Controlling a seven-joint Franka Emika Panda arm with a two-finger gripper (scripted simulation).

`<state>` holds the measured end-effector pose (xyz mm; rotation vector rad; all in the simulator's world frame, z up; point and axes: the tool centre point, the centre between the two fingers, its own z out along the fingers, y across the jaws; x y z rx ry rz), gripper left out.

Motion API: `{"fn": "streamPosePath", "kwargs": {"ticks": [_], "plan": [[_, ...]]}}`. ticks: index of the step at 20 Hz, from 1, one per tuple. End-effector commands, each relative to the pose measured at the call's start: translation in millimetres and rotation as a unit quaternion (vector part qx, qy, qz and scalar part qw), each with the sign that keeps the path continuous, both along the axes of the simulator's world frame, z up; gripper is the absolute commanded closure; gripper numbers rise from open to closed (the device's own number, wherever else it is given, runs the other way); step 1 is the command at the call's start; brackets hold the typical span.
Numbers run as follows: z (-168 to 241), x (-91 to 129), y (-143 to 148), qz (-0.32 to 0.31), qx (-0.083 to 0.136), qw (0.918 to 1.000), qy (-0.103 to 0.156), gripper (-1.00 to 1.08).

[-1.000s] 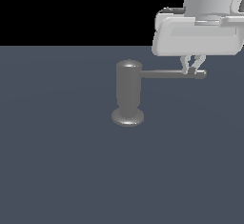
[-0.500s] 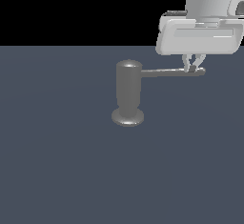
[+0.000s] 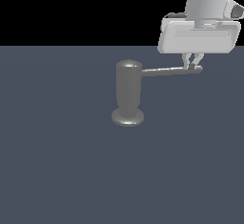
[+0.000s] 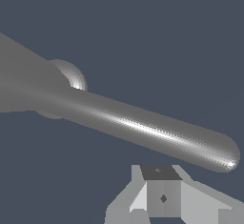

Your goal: Turn on the faucet by rotating a designated handle.

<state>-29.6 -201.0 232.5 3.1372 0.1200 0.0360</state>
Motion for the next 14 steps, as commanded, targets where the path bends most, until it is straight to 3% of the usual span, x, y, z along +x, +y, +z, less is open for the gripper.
{"fn": "streamPosePath", "kwargs": {"ticks": [1,14], "plan": [[-8.8,2.5,-10.5,-0.006,0.000,1.0000,0.007,1.08],[-12.2,31.5,-34.5,-0.009,0.001,0.9999,0.011,1.08]]}}
